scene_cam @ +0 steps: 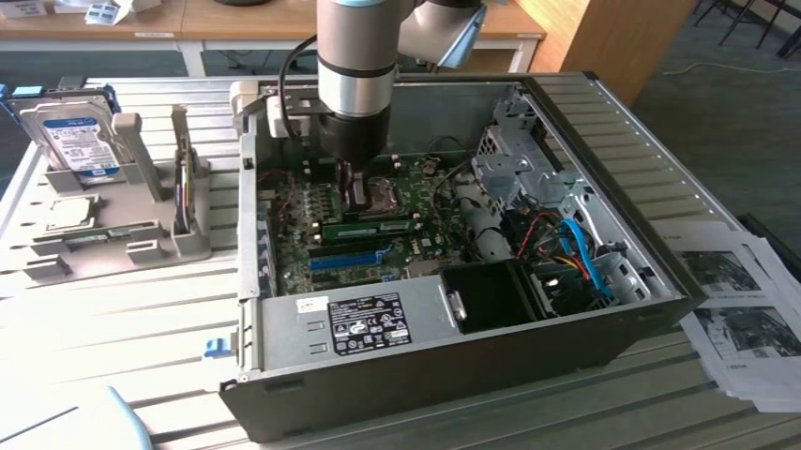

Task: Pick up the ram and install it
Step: 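Insert the ram into the slot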

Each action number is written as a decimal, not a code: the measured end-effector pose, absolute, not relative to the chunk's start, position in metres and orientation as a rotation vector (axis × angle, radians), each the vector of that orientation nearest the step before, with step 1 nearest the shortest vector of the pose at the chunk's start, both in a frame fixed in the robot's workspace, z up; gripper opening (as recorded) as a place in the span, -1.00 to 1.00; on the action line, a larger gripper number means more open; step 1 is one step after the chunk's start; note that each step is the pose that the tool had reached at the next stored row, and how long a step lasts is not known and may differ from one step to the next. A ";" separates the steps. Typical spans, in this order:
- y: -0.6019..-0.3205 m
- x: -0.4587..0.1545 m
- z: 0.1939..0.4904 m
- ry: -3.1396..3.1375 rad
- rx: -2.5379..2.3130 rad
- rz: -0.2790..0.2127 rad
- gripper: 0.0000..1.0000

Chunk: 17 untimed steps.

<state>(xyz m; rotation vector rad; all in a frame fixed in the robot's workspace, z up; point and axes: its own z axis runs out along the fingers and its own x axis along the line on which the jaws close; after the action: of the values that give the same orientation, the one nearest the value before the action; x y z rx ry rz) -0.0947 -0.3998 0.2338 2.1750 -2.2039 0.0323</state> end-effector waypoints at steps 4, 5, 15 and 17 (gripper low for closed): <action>-0.400 -0.095 0.234 -2.204 2.175 0.032 -0.81; -0.400 -0.095 0.233 -2.204 2.175 0.032 -0.81; -0.400 -0.095 0.230 -2.204 2.175 0.032 -0.81; -0.400 -0.095 0.230 -2.204 2.175 0.032 -0.81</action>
<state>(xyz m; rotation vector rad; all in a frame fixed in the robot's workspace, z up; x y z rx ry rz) -0.0947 -0.3998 0.2295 2.1751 -2.2042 0.0320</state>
